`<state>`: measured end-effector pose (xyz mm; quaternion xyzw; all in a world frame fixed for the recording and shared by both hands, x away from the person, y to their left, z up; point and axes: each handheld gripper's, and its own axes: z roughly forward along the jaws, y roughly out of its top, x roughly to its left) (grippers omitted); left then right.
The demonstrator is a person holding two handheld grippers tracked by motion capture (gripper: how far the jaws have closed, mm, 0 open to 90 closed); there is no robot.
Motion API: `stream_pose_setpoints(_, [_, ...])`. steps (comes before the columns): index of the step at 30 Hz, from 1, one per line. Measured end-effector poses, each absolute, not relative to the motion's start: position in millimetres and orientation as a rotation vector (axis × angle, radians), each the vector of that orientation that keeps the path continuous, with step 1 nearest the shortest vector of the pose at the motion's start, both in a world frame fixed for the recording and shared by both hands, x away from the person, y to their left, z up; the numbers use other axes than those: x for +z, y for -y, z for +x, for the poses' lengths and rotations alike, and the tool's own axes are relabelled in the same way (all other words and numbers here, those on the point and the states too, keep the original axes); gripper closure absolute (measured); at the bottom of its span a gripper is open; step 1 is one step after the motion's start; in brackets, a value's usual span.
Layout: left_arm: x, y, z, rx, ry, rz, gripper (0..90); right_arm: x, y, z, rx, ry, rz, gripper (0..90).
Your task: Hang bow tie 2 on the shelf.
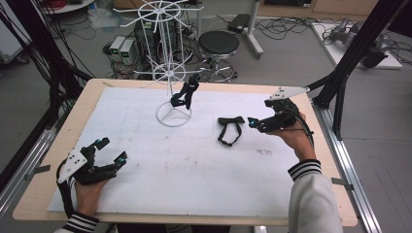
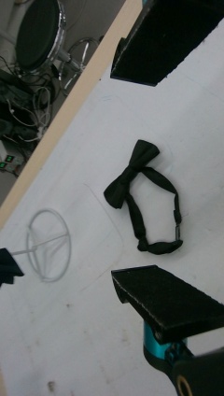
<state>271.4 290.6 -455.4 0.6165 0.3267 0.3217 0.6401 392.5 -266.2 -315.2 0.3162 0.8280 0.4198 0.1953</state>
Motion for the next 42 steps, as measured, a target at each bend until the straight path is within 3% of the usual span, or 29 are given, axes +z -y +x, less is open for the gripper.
stream_pose_setpoints(23, [-455,-290,271,0.733,-0.745,1.406,14.7,-308,236,445,1.055,-2.480,0.763,5.7])
stream_pose_setpoints(42, [-455,-290,271,0.737,-0.745,1.409,14.7,-339,227,477,0.819,-2.584,0.713,8.0])
